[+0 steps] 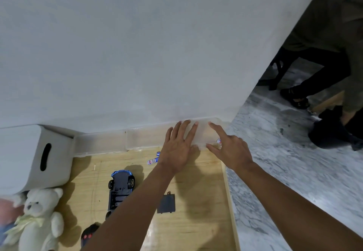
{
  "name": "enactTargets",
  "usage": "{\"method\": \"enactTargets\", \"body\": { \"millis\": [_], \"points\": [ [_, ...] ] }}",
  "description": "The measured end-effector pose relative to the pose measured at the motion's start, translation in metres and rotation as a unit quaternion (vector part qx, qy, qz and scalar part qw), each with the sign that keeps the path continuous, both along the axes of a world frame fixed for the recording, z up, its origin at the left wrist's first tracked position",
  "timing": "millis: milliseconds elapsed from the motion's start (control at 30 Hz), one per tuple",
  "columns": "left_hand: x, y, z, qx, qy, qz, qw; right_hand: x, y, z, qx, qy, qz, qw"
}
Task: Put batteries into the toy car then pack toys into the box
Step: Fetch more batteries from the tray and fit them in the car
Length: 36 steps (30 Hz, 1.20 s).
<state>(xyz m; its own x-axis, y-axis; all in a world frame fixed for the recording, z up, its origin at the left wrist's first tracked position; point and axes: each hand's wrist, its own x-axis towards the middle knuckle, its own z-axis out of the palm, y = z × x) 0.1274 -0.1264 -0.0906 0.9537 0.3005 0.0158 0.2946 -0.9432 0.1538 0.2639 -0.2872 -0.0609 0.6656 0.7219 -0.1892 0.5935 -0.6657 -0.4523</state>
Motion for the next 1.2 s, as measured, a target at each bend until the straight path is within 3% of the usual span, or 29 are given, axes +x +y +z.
{"method": "enactTargets", "body": {
  "millis": [100, 267, 367, 467, 700, 900, 1033, 1200],
  "points": [
    [-0.006, 0.009, 0.010, 0.032, 0.006, -0.025, 0.999, -0.002, -0.003, 0.003, 0.020, 0.042, -0.019, 0.999],
    [-0.003, 0.008, 0.014, 0.009, 0.045, -0.014, 0.999, -0.021, -0.004, -0.002, 0.112, -0.044, -0.041, 0.992],
    [-0.003, 0.009, 0.017, 0.009, 0.043, -0.022, 0.999, -0.024, 0.000, -0.004, 0.105, -0.067, -0.046, 0.991],
    [-0.003, 0.013, 0.019, 0.013, 0.028, -0.043, 0.999, -0.022, -0.002, -0.003, 0.092, -0.031, -0.083, 0.992],
    [-0.002, 0.017, 0.036, -0.083, 0.054, -0.018, 0.995, -0.020, 0.001, 0.005, 0.049, 0.026, -0.171, 0.984],
    [-0.001, 0.023, 0.039, -0.153, 0.036, 0.000, 0.988, -0.019, 0.002, 0.009, 0.025, 0.013, -0.146, 0.989],
    [0.002, 0.027, 0.043, -0.200, -0.007, 0.030, 0.979, -0.021, -0.006, 0.005, 0.091, 0.029, -0.139, 0.986],
    [0.004, 0.030, 0.046, -0.208, -0.056, 0.054, 0.975, -0.021, -0.014, 0.006, 0.135, -0.044, -0.102, 0.985]
  ]
}}
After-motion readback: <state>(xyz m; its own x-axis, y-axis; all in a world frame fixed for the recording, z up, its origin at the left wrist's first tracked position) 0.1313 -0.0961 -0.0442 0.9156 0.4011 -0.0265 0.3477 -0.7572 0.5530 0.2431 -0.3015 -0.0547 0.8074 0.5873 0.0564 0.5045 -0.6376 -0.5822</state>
